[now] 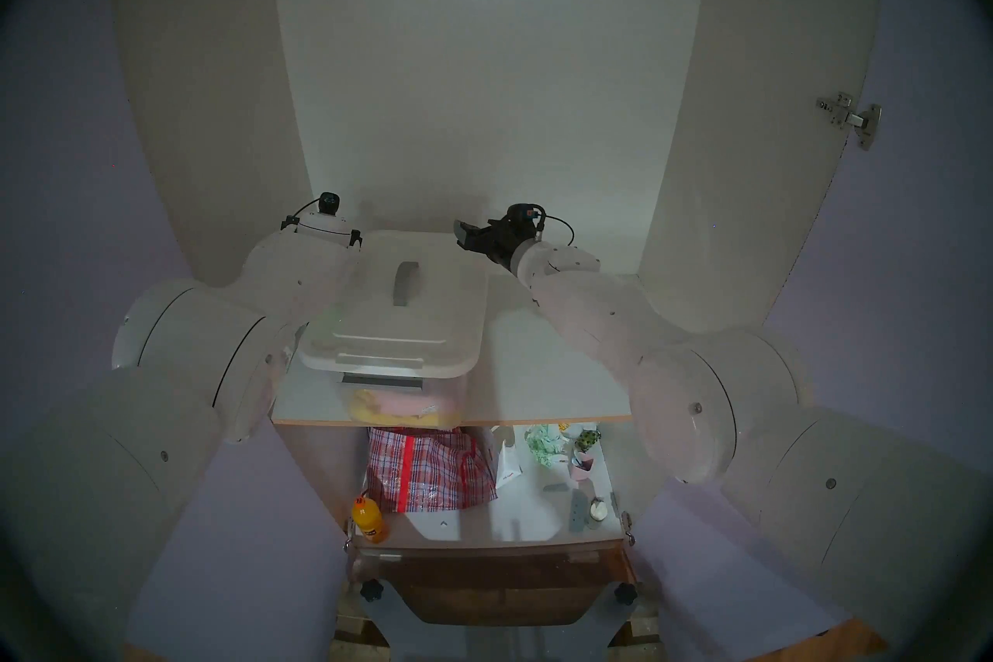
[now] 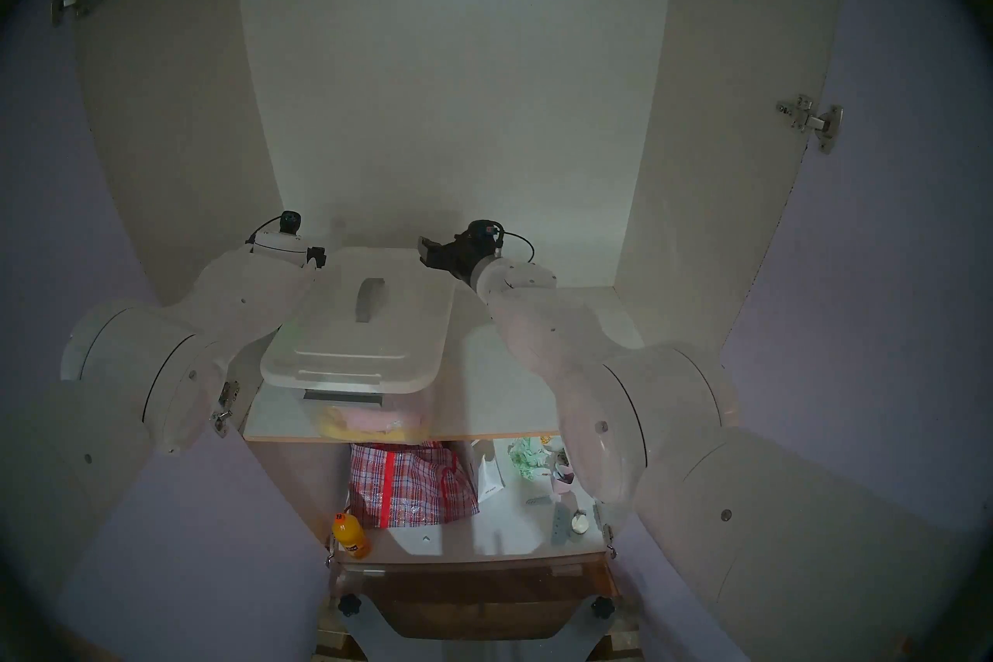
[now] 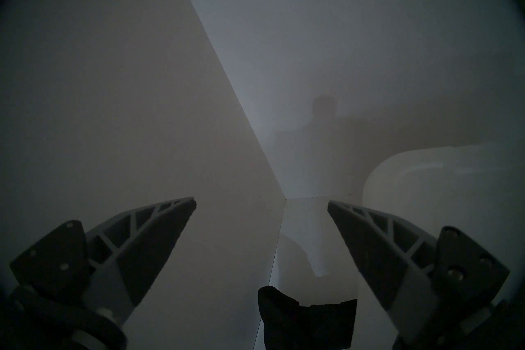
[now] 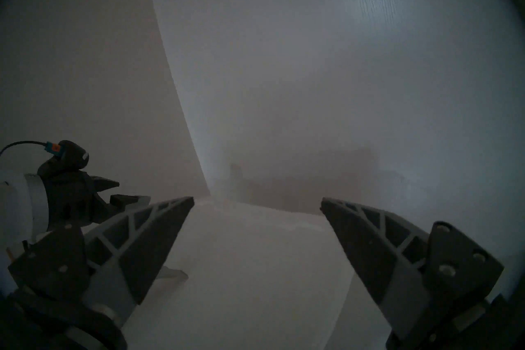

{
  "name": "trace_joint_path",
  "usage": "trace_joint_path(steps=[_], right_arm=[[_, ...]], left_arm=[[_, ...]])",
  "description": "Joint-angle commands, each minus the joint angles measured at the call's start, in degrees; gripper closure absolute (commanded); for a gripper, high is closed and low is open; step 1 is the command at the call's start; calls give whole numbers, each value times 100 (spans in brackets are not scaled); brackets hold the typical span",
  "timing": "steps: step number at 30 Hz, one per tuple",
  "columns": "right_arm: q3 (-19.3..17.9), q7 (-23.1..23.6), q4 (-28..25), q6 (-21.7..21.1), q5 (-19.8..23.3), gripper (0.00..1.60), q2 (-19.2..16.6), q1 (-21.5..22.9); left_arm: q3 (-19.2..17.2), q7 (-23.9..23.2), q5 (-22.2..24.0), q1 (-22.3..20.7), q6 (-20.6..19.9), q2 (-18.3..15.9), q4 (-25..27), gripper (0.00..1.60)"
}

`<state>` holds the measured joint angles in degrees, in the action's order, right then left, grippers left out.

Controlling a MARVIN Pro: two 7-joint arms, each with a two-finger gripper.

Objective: Take socks out of the storage bin, place them on top of the cabinet, and put the lid back on the bin

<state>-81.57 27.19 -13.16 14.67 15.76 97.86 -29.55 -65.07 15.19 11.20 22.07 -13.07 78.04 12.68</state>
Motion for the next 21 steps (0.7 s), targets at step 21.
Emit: trace_joint_path(steps=[21], right_arm=[[-296, 610, -1170, 2040, 179, 0, -526, -1303]], left_arm=[[0, 6, -14, -220, 49, -8, 128, 0]])
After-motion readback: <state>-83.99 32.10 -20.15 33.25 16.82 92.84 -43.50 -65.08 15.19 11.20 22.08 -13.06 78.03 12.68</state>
